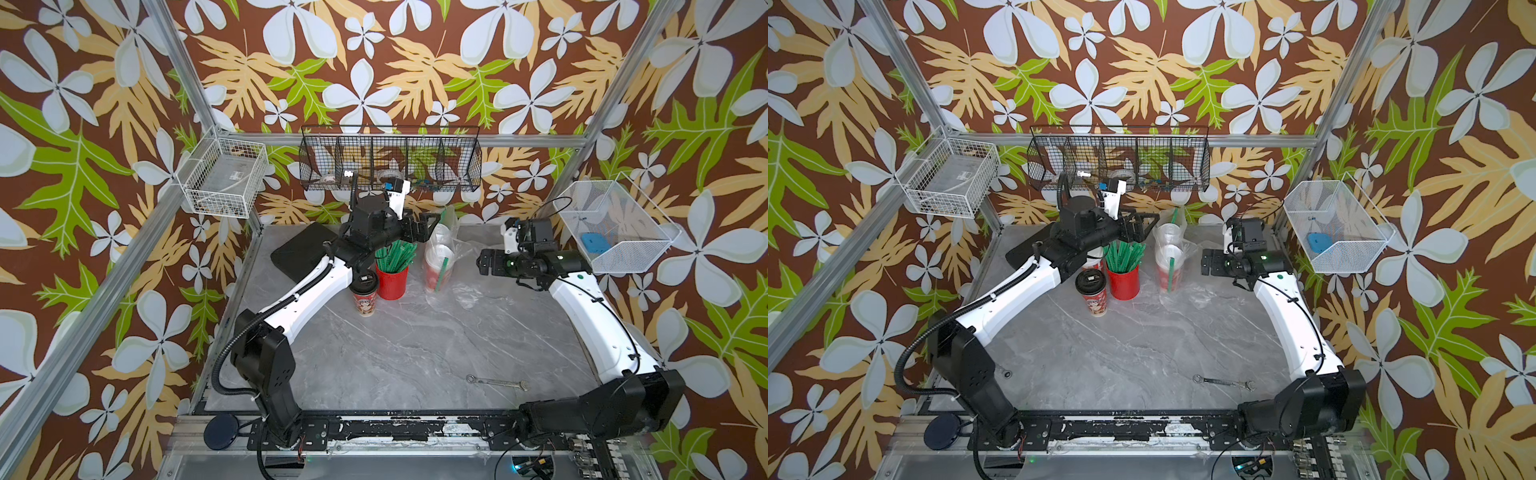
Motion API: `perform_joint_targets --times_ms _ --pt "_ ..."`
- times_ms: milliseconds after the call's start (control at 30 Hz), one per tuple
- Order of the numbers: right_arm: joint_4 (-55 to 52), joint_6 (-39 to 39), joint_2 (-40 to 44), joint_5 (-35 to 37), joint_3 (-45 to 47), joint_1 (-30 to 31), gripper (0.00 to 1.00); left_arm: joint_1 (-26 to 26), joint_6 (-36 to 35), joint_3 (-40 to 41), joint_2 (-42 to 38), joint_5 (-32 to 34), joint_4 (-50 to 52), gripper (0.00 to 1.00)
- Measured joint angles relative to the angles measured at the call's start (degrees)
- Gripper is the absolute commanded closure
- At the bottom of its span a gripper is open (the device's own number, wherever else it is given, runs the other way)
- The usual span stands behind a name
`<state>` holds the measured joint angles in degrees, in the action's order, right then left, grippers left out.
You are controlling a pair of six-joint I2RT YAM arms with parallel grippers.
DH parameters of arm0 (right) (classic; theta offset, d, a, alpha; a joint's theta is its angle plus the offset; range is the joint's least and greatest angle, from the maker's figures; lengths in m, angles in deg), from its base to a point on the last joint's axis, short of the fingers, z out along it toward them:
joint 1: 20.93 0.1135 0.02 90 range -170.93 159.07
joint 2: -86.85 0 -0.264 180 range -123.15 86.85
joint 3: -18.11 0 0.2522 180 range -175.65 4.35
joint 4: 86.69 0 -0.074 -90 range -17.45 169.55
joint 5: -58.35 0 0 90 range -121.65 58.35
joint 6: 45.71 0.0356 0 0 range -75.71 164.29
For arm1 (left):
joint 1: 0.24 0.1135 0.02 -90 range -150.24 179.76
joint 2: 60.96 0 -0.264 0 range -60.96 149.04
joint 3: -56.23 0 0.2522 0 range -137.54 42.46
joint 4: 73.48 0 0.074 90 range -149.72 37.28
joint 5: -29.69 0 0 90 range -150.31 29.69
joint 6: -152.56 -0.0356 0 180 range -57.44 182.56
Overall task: Pack milk tea into plastic carrier bags
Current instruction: Adjust the plastic carrier bag at the center of the board.
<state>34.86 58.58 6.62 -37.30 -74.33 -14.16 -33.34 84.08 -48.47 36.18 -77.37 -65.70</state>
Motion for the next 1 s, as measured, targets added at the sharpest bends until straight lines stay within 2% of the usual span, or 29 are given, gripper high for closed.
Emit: perform_joint_targets --times_ms 233,433,600,1000 --pt "-2.0 0.5 -2.4 1.6 8.8 -0.1 0.00 0.0 3.5 13.2 -9.9 -2.6 -9.6 0.00" --pt "0.0 0.2 -9.8 1.5 10.4 -1.8 0.00 0.0 5.7 21.1 -15.2 -3.4 -15.8 0.00" --pt "3.5 -1.0 -14.9 -0.1 9.6 -4.4 0.01 0.0 6.8 23.0 -15.7 -4.2 -17.4 0.00" --pt "8.7 -5.5 -24.6 -3.0 3.5 -4.5 0.03 0.0 8.4 23.0 -13.5 -5.5 -18.7 0.01"
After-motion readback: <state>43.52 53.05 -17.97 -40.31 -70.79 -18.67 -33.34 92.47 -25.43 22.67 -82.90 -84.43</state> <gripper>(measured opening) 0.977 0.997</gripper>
